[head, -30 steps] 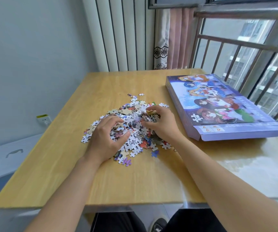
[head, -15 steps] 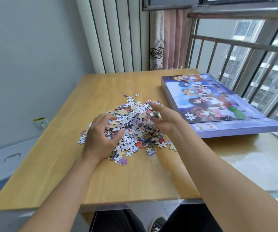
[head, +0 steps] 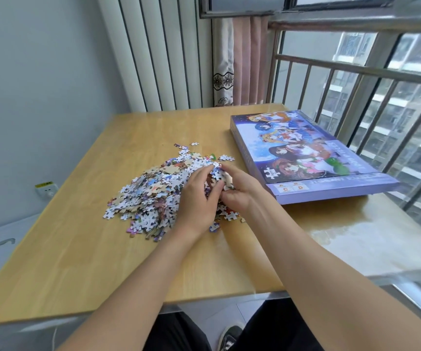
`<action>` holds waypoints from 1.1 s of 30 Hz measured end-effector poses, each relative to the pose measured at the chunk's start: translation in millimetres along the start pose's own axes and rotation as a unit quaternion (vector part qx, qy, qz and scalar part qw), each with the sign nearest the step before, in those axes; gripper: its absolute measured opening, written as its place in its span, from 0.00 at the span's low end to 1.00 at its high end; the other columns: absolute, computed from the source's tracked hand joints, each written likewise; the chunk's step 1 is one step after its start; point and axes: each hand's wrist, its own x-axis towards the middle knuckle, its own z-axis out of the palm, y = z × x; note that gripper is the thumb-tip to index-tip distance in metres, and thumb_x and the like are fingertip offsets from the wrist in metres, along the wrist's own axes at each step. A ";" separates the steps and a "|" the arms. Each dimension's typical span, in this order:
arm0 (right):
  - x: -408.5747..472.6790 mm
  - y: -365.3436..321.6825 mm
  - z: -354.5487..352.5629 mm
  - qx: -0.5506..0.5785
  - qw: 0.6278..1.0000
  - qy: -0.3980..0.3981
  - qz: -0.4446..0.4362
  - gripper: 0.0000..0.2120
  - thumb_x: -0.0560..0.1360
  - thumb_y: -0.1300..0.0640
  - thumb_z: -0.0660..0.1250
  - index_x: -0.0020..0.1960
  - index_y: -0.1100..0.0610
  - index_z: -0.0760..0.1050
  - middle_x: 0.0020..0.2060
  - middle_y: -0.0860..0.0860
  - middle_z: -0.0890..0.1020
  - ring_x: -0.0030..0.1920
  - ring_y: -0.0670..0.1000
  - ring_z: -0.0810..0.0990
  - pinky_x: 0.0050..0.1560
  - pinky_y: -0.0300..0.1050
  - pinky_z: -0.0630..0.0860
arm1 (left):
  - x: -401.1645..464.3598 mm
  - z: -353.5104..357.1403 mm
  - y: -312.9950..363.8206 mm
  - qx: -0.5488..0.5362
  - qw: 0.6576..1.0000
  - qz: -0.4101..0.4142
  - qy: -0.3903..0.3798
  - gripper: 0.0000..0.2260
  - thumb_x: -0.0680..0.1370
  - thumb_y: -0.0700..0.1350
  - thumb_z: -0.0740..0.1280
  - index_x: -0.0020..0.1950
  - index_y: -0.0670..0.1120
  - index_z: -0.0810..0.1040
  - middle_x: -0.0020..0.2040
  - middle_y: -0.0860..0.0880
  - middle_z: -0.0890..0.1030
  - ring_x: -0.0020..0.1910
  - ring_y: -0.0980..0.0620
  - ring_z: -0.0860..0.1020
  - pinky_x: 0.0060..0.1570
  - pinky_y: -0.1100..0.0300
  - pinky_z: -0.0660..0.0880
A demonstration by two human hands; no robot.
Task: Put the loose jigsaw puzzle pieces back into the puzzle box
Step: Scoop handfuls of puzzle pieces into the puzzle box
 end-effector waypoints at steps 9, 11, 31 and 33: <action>-10.9 -1.0 -12.2 -0.074 0.996 0.018 -0.057 0.05 0.82 0.69 0.62 0.47 0.66 0.73 0.46 0.61 0.76 0.44 0.56 0.78 0.53 0.51 0.80 | 0.5 -11.7 -5.7 -0.044 0.998 -0.001 0.048 0.11 0.82 0.49 0.65 0.63 0.48 0.79 0.59 0.52 0.80 0.57 0.63 0.77 0.54 0.67 0.75; -18.4 -1.4 -14.0 -0.066 0.996 0.011 -0.059 0.05 0.80 0.70 0.63 0.46 0.66 0.74 0.44 0.61 0.78 0.43 0.56 0.78 0.50 0.52 0.81 | 3.0 -20.2 -7.8 -0.055 0.994 -0.023 0.092 0.09 0.83 0.47 0.62 0.60 0.50 0.80 0.57 0.53 0.81 0.53 0.67 0.77 0.46 0.73 0.73; -112.9 -19.7 -117.1 -0.054 0.991 0.065 -0.104 0.13 0.79 0.71 0.64 0.63 0.70 0.72 0.63 0.67 0.77 0.55 0.60 0.79 0.56 0.53 0.79 | 5.8 50.2 51.9 0.090 0.965 0.134 -0.207 0.26 0.69 0.36 0.74 0.67 0.46 0.78 0.65 0.47 0.79 0.65 0.48 0.75 0.64 0.61 0.68; -117.3 -31.7 -122.9 -0.040 0.989 0.081 -0.118 0.09 0.79 0.71 0.65 0.58 0.69 0.72 0.61 0.67 0.76 0.53 0.60 0.80 0.58 0.54 0.79 | 10.9 63.4 60.9 0.095 0.964 0.135 -0.207 0.21 0.72 0.37 0.72 0.64 0.47 0.81 0.62 0.47 0.82 0.61 0.48 0.78 0.63 0.59 0.72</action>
